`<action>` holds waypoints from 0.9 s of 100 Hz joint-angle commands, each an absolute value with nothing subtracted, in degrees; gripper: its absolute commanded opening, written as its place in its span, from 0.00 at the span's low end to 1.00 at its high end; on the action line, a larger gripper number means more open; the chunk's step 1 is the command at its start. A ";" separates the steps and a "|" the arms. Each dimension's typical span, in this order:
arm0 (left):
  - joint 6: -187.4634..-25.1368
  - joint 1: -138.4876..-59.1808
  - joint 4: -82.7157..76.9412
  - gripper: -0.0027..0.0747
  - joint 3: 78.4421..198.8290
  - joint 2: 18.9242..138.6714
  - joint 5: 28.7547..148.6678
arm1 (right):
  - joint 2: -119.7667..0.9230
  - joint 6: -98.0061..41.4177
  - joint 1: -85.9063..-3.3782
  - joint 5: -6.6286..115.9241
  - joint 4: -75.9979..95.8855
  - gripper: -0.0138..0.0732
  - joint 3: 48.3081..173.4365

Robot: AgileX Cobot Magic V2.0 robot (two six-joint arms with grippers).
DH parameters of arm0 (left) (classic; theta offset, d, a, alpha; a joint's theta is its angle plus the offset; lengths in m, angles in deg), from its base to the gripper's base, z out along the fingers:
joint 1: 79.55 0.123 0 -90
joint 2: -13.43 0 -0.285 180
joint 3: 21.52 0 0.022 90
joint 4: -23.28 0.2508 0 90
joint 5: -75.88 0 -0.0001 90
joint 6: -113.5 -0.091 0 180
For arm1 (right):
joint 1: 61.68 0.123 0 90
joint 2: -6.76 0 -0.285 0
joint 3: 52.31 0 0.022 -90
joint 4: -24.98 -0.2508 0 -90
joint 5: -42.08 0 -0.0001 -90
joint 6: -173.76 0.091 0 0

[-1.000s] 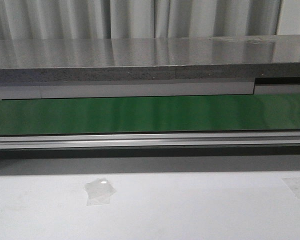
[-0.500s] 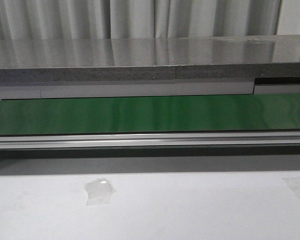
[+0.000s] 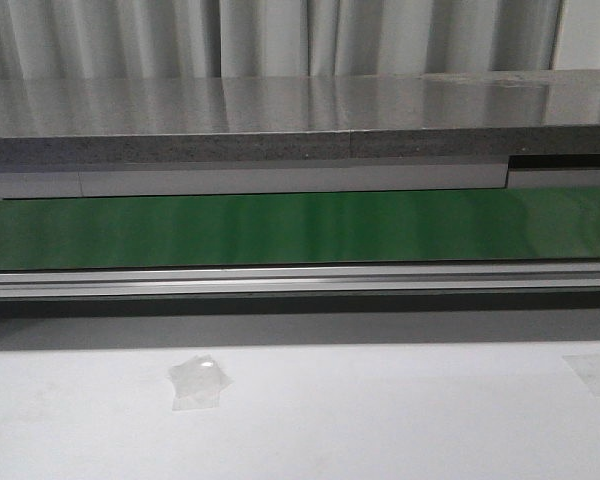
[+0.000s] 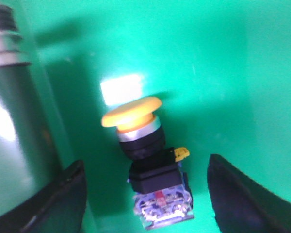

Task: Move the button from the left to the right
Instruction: 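Lower the button into the green tray and open the right gripper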

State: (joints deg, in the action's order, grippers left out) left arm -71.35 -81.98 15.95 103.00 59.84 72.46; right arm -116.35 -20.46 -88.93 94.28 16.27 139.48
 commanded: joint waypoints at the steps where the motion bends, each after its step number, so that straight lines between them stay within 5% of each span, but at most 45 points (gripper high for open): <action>1: -71.20 -82.49 15.44 0.01 104.70 60.06 67.74 | -111.05 -20.83 -89.22 92.72 16.16 0.76 141.26; 90: -71.20 -82.49 15.44 0.01 104.48 60.06 67.74 | -97.83 -19.88 -69.75 94.89 12.99 0.76 140.29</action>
